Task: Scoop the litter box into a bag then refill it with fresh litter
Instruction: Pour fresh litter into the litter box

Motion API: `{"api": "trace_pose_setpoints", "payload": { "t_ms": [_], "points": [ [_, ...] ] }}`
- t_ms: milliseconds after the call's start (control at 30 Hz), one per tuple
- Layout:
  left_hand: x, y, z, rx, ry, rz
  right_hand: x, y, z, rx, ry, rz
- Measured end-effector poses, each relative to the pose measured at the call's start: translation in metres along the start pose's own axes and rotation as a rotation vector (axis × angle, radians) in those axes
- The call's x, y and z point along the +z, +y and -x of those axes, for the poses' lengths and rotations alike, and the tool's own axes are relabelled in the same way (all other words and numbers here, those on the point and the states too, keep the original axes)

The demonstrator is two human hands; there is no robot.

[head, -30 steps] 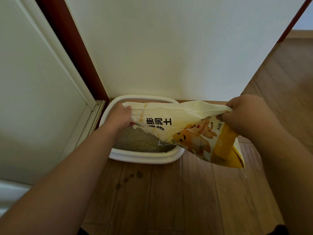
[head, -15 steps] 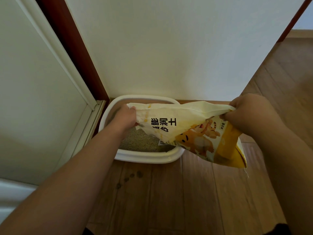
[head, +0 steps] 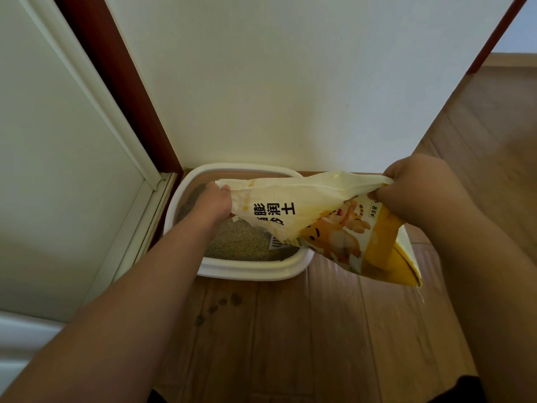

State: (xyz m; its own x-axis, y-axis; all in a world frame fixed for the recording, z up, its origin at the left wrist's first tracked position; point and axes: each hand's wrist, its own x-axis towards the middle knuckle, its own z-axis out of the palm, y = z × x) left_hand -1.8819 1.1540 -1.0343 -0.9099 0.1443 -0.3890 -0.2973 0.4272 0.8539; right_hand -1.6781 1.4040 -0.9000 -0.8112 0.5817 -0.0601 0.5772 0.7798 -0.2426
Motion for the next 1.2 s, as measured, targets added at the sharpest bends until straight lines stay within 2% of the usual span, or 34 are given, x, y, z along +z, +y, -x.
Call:
{"api": "trace_pose_setpoints", "payload": {
  "t_ms": [267,600,867,1200],
  "points": [
    [0.003,-0.001,-0.001,0.013,0.017,-0.058,-0.002,0.001,-0.001,0.002,0.02,0.007],
    [0.017,0.001,0.005,-0.024,-0.033,0.06,-0.021,0.005,-0.005,0.014,0.035,0.002],
    [0.018,0.001,0.007,-0.035,-0.041,0.064,-0.024,0.007,-0.005,0.011,0.028,0.016],
    [0.008,0.005,0.005,0.033,0.0,0.018,-0.023,0.001,-0.005,0.011,0.025,-0.005]
  ]
}}
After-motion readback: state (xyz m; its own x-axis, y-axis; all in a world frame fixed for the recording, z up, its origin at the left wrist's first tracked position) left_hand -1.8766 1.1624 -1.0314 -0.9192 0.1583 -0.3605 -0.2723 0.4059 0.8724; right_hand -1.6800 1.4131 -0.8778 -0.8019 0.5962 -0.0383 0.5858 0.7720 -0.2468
